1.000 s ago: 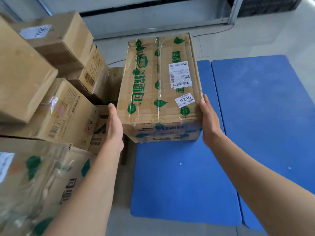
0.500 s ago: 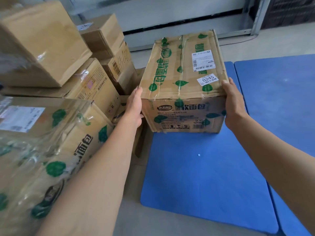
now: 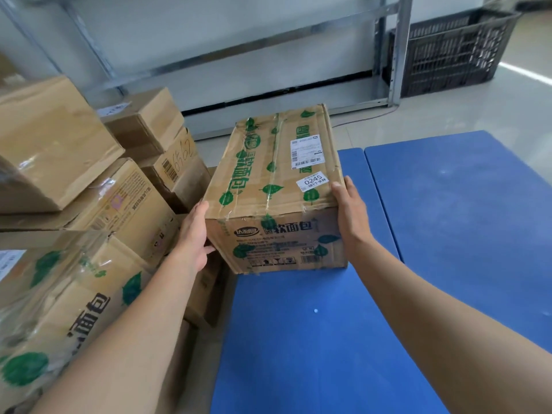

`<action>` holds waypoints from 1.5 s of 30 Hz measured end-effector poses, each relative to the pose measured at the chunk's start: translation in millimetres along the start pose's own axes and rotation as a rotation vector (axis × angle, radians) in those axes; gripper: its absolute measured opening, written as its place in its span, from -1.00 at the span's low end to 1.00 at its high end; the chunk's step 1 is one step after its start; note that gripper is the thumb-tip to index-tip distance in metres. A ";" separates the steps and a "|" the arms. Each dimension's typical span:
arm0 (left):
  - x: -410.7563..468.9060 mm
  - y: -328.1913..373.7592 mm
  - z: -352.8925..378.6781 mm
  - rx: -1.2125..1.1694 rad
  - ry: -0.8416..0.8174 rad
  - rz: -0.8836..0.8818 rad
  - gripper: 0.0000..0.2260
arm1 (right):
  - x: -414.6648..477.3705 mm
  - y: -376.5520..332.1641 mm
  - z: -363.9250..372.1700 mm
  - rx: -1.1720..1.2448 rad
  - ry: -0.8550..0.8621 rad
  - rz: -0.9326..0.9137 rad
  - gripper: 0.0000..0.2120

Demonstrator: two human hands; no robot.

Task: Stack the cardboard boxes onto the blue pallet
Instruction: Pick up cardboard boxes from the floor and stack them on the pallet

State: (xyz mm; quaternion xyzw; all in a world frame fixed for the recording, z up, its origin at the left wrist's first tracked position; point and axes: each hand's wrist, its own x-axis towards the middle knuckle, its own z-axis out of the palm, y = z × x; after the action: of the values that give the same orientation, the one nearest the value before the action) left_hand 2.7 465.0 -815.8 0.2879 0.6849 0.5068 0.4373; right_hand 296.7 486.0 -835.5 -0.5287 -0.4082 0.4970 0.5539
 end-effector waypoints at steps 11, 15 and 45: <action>-8.1 2.1 3.8 0.008 0.013 -0.012 -0.58 | 2.4 0.8 -4.7 -0.017 -0.032 0.025 -0.32; -12.9 4.5 5.8 -0.026 0.042 -0.024 -0.60 | 3.8 2.1 -4.6 -0.021 -0.038 0.023 -0.38; 4.1 8.5 19.3 -0.059 0.027 0.003 -0.84 | 17.0 -7.1 2.6 0.028 -0.019 0.103 -0.21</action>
State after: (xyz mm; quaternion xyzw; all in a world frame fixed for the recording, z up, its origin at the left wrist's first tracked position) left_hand 17.7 479.7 -811.1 0.2692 0.6750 0.5313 0.4355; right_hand 297.9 503.5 -829.4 -0.5365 -0.3789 0.5352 0.5312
